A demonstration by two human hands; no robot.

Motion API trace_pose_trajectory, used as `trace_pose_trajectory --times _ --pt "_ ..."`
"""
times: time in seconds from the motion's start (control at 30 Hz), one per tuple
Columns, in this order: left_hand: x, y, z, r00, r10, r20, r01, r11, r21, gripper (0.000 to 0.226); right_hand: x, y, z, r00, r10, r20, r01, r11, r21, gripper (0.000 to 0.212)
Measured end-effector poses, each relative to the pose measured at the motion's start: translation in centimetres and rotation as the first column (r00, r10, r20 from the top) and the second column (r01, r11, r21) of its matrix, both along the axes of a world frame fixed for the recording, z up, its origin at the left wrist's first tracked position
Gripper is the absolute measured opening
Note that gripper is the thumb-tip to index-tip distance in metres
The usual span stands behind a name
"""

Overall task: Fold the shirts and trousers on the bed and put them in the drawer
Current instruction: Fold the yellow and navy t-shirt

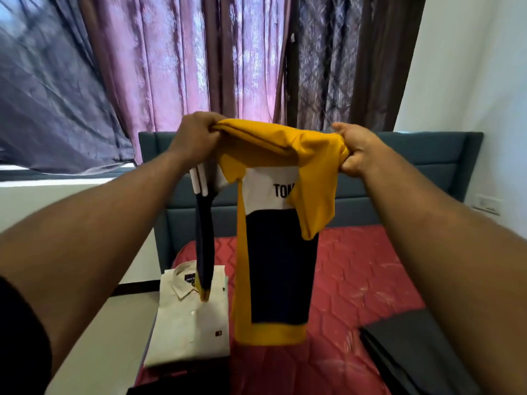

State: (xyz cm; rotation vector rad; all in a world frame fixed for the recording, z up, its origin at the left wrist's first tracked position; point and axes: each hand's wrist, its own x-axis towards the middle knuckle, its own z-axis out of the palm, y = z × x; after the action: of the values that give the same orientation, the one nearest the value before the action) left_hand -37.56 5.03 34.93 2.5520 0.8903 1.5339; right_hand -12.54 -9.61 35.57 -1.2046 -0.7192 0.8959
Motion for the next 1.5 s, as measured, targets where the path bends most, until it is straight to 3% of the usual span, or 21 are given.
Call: trace_pose_trajectory --times 0.07,0.13,0.23,0.27,0.37,0.4,0.47,0.53,0.6,0.7,0.83,0.87,0.9,1.0,1.07,1.13,1.2,1.3,1.5 --pt "-1.2 -2.1 0.4 0.999 -0.047 0.025 0.043 0.988 0.147 0.038 -0.8 -2.5 1.4 0.999 0.030 0.046 -0.033 0.997 0.063 0.030" --pt "-2.8 -4.5 -0.8 0.995 -0.089 0.035 0.078 0.970 0.231 0.037 -2.0 -5.6 0.7 0.994 0.041 0.103 -0.050 0.995 0.090 0.039" --pt "-5.9 -9.2 -6.0 0.982 -0.188 0.023 0.180 0.961 0.209 0.039 -5.1 -11.5 -4.3 0.995 0.097 0.031 -0.095 0.994 -0.046 0.024" --pt "-6.9 -10.8 -8.6 0.972 -0.233 -0.001 0.229 0.957 0.179 0.037 -6.2 -13.1 -6.6 0.991 0.131 -0.007 -0.131 0.985 -0.112 0.028" --pt "-9.5 -15.1 -20.9 0.974 -0.207 -0.091 0.207 0.978 -0.009 0.035 -7.9 -16.7 -18.8 0.989 0.066 -0.131 -0.097 0.965 -0.242 0.036" --pt "-10.5 -16.6 -25.9 0.980 -0.161 -0.118 0.141 0.977 -0.159 0.034 -8.5 -17.8 -24.3 0.986 0.026 -0.164 -0.075 0.952 -0.298 0.030" --pt "-13.0 -20.0 -36.4 0.963 -0.096 -0.251 -0.046 0.862 -0.505 0.036 -9.9 -20.4 -35.3 0.993 -0.073 -0.089 0.021 0.878 -0.479 0.028" --pt "-15.7 -22.6 -46.0 0.879 -0.113 -0.463 -0.187 0.812 -0.553 0.055 -10.7 -22.6 -45.7 0.997 -0.082 -0.003 0.064 0.798 -0.599 0.029" --pt "-17.8 -25.3 -51.9 0.726 -0.159 -0.669 -0.298 0.804 -0.514 0.065 -13.9 -25.9 -50.4 0.998 -0.066 0.012 0.058 0.752 -0.657 0.033" --pt "-18.7 -28.4 -53.0 0.528 -0.156 -0.835 -0.335 0.865 -0.374 0.045 -16.2 -28.6 -52.8 0.997 -0.046 0.054 0.070 0.747 -0.661 0.039" --pt "-18.1 -29.4 -51.7 0.488 -0.056 -0.871 -0.358 0.897 -0.258 0.060 -15.9 -28.7 -52.5 0.975 0.118 0.190 0.050 0.713 -0.700 0.041" --pt "-17.8 -30.0 -50.8 0.418 -0.081 -0.905 -0.353 0.903 -0.244 0.057 -15.7 -28.8 -52.4 0.953 0.205 0.224 0.029 0.675 -0.738 0.040" --pt "-17.6 -30.6 -49.7 0.330 -0.126 -0.935 -0.329 0.913 -0.240 0.052 -15.5 -28.8 -52.1 0.917 0.306 0.256 0.008 0.629 -0.777 0.040" --pt "-16.1 -30.1 -48.1 0.264 -0.211 -0.941 -0.392 0.868 -0.305 0.042 -14.8 -28.3 -50.8 0.680 0.604 0.416 0.047 0.530 -0.846 0.040" --pt "-13.6 -28.4 -46.4 0.446 -0.172 -0.878 -0.409 0.834 -0.371 0.039 -14.3 -26.9 -49.7 0.501 0.646 0.577 0.184 0.572 -0.800 0.040" --pt "-10.2 -25.6 -45.4 0.749 -0.109 -0.654 -0.349 0.774 -0.528 0.034 -13.6 -24.3 -48.8 0.468 0.578 0.669 0.243 0.644 -0.726 0.039" --pt "-6.2 -22.5 -45.2 0.920 -0.081 -0.384 -0.227 0.688 -0.689 0.025 -12.4 -20.6 -48.5 0.465 0.520 0.717 0.211 0.721 -0.660 0.032" --pt "-0.9 -16.9 -46.1 0.982 0.014 -0.187 -0.162 0.563 -0.811 0.019 -10.1 -14.2 -48.7 0.498 0.494 0.713 0.114 0.777 -0.619 0.016" --pt "6.9 -7.0 -51.6 0.969 0.004 -0.247 -0.206 0.567 -0.798 0.026 -4.7 -0.7 -50.9 0.716 0.219 0.662 0.154 0.877 -0.456 0.012"
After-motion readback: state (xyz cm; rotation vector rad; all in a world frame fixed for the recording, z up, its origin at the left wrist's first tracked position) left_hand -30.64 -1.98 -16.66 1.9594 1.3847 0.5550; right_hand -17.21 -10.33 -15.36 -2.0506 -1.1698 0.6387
